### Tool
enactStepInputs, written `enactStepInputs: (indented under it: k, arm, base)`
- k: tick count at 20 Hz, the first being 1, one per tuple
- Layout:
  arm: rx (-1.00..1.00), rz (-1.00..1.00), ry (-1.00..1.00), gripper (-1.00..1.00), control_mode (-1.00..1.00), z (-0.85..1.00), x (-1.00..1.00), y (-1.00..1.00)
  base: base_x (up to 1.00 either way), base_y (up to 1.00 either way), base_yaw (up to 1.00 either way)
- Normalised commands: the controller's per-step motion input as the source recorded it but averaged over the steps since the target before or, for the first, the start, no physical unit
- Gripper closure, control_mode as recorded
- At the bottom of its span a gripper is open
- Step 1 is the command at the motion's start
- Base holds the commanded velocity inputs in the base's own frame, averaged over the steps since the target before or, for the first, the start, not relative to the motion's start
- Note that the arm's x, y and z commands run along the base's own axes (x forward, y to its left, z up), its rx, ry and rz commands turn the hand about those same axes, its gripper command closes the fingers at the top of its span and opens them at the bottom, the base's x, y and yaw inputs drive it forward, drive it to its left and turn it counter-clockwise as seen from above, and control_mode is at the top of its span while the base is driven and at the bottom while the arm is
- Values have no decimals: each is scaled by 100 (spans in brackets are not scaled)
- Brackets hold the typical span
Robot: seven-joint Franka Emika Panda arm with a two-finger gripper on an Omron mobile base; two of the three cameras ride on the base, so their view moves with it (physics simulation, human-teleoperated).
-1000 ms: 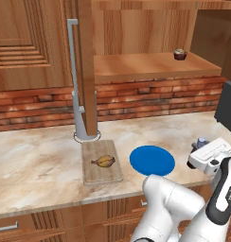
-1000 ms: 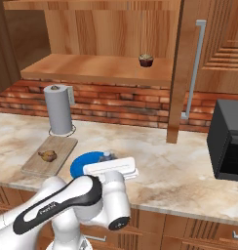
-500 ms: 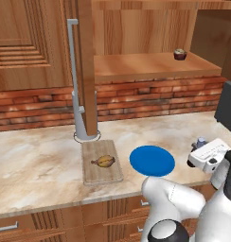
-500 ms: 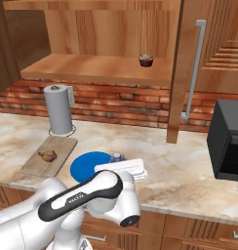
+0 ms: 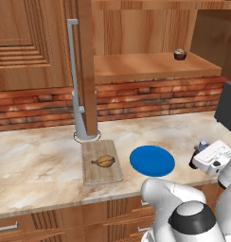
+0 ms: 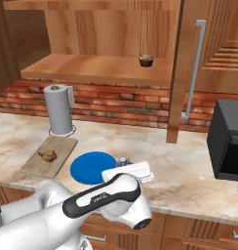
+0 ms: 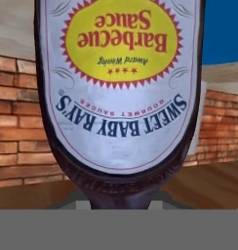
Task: Pick the chicken drumstick from the plate and place it on the cutting board. Then pick the condiment bottle from the cabinet and place it next to the cutting board.
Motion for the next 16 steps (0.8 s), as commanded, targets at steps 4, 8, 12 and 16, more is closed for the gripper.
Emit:
enactStepInputs:
  k: [4, 8, 12, 16]
  arm:
    - [0, 3, -2, 100, -100, -30, 8, 0]
    - [0, 4, 0, 100, -100, -16, 10, 9]
    - [0, 4, 0, 100, -100, -9, 10, 17]
    - [0, 4, 0, 100, -100, -15, 11, 13]
  base:
    - [0, 0, 0]
    - [0, 0, 0]
    - [0, 0, 0]
    - [0, 0, 0]
